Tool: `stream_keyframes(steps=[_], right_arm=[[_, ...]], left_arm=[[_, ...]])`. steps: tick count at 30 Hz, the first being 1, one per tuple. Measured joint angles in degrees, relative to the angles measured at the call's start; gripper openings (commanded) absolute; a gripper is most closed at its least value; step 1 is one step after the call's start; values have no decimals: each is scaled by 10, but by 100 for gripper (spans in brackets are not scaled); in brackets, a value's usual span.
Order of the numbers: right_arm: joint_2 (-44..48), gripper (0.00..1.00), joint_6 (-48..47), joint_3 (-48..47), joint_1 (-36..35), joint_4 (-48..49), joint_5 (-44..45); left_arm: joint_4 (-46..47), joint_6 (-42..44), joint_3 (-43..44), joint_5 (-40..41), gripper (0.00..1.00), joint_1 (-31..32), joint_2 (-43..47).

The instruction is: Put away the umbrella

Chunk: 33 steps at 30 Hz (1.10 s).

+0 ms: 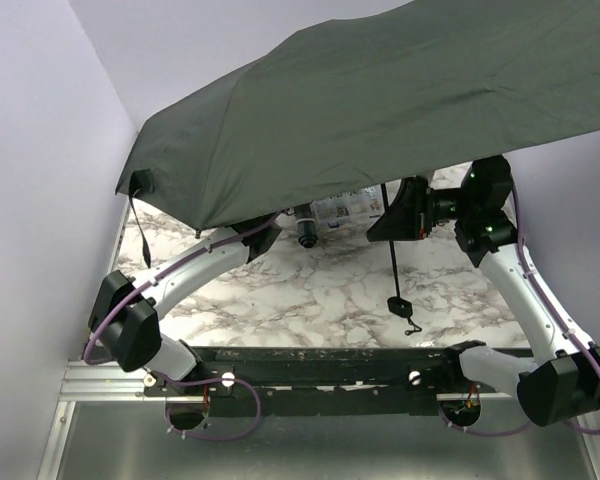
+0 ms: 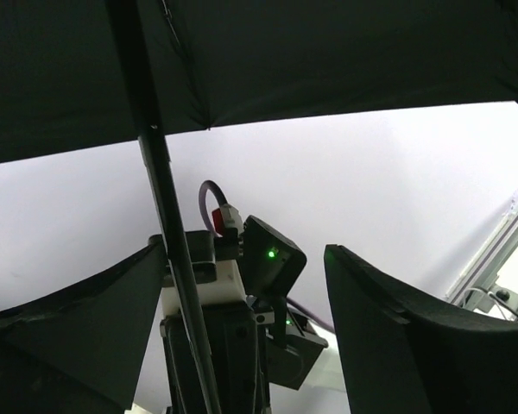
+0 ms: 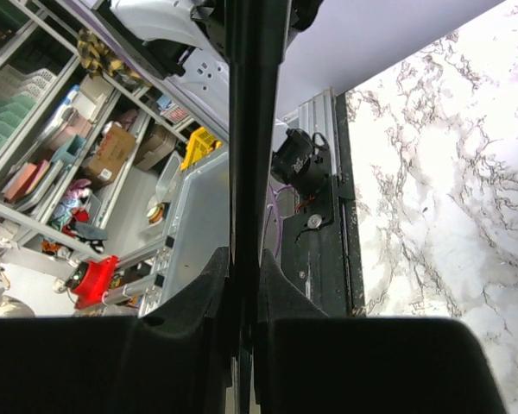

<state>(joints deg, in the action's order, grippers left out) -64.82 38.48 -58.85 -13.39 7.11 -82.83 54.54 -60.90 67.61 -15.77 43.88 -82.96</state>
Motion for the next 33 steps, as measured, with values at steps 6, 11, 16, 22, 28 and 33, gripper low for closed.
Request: stream_keyframes(steps=[6,11,16,22,28,33], right_arm=[[5,1,-2,1,2,4,-14],[8,1,-9,4,2,3,-19],[7,1,-24,4,4,-8,-19],[3,72,-114,-20,13,-95,-8],[-75,87,-396,-226,15,-388,83],[-134,88,-502,-321,14,-501,118]], left_arm=[[-5,-9,45,-6,42,0,-41],[-5,-22,68,-20,32,-2,-74],[-2,-32,68,-28,0,-3,-77],[-13,-21,58,-30,0,-6,-67],[-167,46,57,-15,0,-8,-24],[-250,104,57,33,0,6,28]])
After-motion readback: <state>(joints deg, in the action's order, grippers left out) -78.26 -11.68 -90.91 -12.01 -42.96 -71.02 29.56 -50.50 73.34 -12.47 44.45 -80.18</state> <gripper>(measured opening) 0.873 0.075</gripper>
